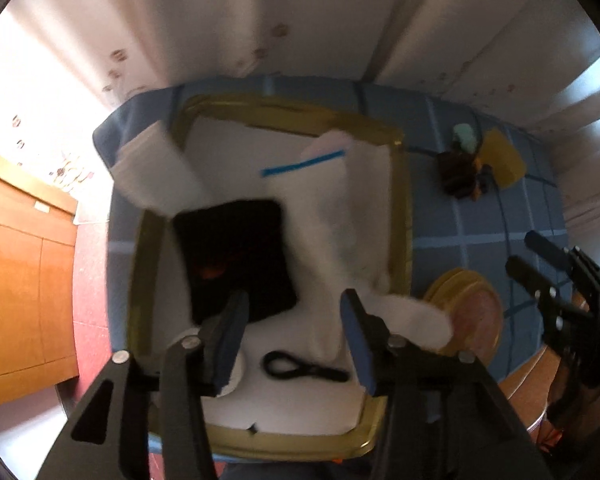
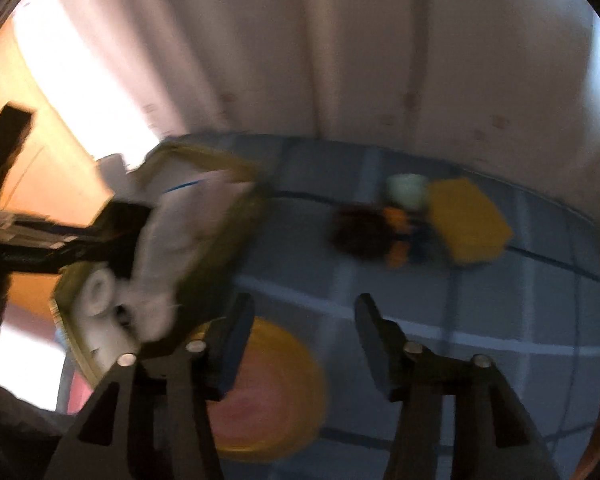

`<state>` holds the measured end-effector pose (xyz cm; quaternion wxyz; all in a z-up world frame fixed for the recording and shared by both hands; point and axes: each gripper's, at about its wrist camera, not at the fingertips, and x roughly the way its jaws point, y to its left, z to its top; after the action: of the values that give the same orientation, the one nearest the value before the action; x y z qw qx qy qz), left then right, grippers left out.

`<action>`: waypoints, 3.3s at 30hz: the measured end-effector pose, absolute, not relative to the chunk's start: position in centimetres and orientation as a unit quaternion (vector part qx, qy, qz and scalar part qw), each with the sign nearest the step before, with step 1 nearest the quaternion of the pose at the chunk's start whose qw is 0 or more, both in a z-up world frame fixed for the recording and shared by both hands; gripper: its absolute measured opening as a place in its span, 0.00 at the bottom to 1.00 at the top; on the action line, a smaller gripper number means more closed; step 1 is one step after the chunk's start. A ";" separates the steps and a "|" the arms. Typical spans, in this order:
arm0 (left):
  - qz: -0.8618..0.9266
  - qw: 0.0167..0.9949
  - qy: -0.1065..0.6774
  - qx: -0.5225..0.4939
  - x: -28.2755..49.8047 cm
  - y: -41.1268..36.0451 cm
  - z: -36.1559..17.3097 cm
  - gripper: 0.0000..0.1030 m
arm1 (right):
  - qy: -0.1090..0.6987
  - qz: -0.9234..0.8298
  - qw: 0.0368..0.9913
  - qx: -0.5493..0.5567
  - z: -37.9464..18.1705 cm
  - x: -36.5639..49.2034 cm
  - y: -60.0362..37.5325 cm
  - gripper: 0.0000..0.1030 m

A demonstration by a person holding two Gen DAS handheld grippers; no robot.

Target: Organize soft objects

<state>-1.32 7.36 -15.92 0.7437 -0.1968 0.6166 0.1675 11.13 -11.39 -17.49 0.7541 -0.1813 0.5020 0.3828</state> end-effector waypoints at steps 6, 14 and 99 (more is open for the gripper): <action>0.163 0.738 0.624 -0.198 1.7 5.2 -16.6 0.50 | 0.506 0.343 0.768 -0.190 -18.1 16.4 -14.3 0.59; 0.171 0.734 0.627 -0.198 3.3 3.2 -16.5 0.50 | 0.501 0.330 0.767 -0.229 -19.6 22.1 -13.8 0.70; 0.132 0.798 0.588 0.015 10.4 -5.7 -15.6 0.24 | 0.538 0.363 0.746 -0.151 -18.9 14.8 -20.7 0.54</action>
<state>10.41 -5.69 -15.57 0.7981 0.0151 0.5878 0.1315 14.83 -20.74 -18.94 0.7460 -0.1506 0.5377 0.3630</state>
